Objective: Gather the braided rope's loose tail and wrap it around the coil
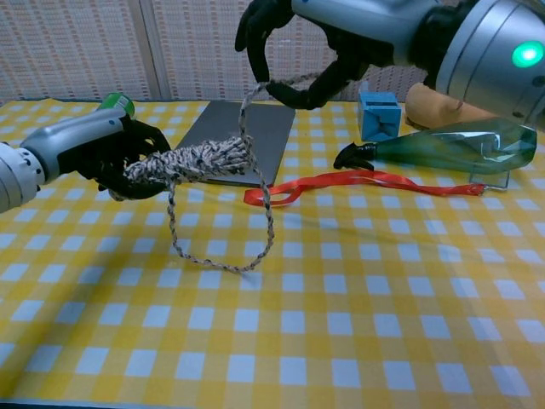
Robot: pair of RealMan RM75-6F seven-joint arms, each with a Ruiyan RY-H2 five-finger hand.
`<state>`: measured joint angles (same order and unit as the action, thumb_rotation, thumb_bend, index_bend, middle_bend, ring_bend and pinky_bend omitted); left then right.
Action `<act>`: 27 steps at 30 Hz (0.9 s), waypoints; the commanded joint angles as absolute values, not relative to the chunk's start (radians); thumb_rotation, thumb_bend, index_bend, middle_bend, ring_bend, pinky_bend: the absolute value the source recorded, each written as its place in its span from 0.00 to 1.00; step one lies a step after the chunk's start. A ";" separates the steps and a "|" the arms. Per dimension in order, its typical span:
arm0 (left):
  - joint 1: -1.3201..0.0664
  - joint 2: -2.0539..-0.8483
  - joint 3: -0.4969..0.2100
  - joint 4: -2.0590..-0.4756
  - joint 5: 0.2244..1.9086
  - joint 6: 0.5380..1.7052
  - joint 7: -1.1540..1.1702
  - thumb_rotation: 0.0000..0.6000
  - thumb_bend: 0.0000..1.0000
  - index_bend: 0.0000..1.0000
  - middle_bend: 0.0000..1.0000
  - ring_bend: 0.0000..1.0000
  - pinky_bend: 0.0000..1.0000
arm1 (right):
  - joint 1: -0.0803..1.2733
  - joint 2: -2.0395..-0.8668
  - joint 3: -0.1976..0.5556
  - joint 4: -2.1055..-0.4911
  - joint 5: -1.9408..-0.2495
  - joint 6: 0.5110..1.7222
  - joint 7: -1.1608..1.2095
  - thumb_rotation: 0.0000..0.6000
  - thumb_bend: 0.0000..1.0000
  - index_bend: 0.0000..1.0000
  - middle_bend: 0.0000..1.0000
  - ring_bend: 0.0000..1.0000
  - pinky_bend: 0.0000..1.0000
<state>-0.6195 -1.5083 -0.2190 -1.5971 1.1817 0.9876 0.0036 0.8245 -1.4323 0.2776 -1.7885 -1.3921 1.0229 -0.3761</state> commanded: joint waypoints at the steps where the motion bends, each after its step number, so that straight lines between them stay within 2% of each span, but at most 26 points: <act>1: -0.638 -1.534 -0.216 -1.623 1.189 0.984 0.021 1.00 0.74 0.82 0.76 0.72 0.80 | 0.877 -1.462 0.323 -1.783 -1.310 0.992 -0.441 1.00 0.51 0.63 0.27 0.21 0.16; 7: -0.668 -1.573 -0.214 -1.657 1.213 0.964 0.008 1.00 0.74 0.82 0.76 0.72 0.80 | 0.937 -1.513 0.376 -1.733 -1.192 0.995 -0.530 1.00 0.51 0.63 0.26 0.21 0.16; 12: -0.684 -1.586 -0.221 -1.687 1.275 0.935 -0.131 1.00 0.74 0.82 0.76 0.72 0.80 | 0.967 -1.532 0.400 -1.681 -1.105 1.008 -0.571 1.00 0.51 0.63 0.26 0.21 0.16; 20: -0.663 -1.552 -0.222 -1.696 1.419 0.990 -0.428 1.00 0.74 0.82 0.76 0.72 0.80 | 0.915 -1.480 0.392 -1.617 -1.058 1.032 -0.466 1.00 0.51 0.63 0.26 0.21 0.16; 27: -0.650 -1.502 -0.231 -1.711 1.481 1.037 -0.708 1.00 0.74 0.82 0.76 0.73 0.80 | 0.865 -1.458 0.338 -1.543 -1.100 1.024 -0.338 1.00 0.51 0.63 0.27 0.23 0.16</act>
<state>-0.6586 -1.5333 -0.2250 -1.7004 1.4408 1.0088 -0.6083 0.8822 -1.4650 0.3568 -1.5652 -1.0845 1.0253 -0.3663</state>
